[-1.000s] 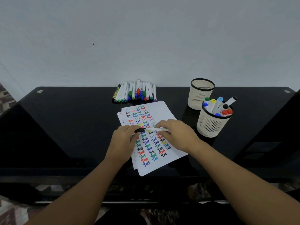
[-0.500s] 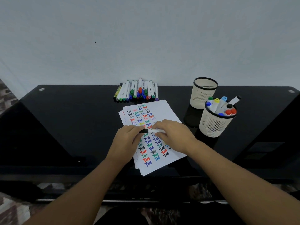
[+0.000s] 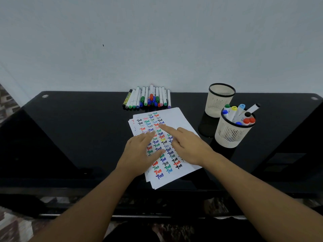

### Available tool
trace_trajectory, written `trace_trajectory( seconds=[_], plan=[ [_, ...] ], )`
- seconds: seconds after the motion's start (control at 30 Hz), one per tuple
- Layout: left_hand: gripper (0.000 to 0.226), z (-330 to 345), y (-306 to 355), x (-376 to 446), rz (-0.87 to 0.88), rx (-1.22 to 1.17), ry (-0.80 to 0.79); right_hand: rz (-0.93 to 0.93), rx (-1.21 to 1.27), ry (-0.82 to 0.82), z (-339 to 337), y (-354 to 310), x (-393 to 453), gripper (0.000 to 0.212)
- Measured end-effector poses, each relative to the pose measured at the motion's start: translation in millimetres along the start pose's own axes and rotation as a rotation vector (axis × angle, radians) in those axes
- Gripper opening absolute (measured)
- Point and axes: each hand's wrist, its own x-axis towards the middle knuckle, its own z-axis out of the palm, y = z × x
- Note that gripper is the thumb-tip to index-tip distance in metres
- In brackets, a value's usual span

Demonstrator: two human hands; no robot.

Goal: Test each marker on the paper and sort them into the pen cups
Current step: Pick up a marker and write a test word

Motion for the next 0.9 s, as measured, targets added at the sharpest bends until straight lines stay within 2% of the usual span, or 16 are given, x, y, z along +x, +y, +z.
trace_trajectory(
  seconds=[0.17, 0.27, 0.37, 0.53, 0.67, 0.77, 0.9],
  plan=[
    [0.096, 3.2, 0.0, 3.0, -0.024, 0.074, -0.078, 0.003, 0.122, 0.087, 0.3, 1.7, -5.8, 0.047],
    [0.098, 0.0, 1.1, 2.6, -0.039, 0.078, -0.091, 0.019, 0.123, 0.114, 2.5, 1.8, -9.6, 0.047],
    [0.096, -1.8, 2.3, 2.3, -0.046, 0.088, -0.113, 0.066, 0.227, 0.149, 4.3, 3.7, -10.0, 0.048],
    [0.098, -3.0, 4.2, 3.2, -0.055, 0.108, -0.152, 0.133, 0.272, 0.127, -4.2, 5.9, -11.1, 0.042],
    [0.098, -4.7, 5.2, 3.1, -0.063, 0.109, -0.179, 0.165, 0.427, 0.112, -16.3, 5.6, -16.0, 0.042],
    [0.093, -5.3, 5.7, 3.4, -0.066, 0.108, -0.187, 0.139, 0.363, 0.146, -25.8, 5.8, -19.1, 0.046],
    [0.089, -5.0, 5.3, 3.3, -0.066, 0.117, -0.186, 0.107, 0.287, 0.309, -43.2, 1.0, -26.0, 0.026]
  ],
)
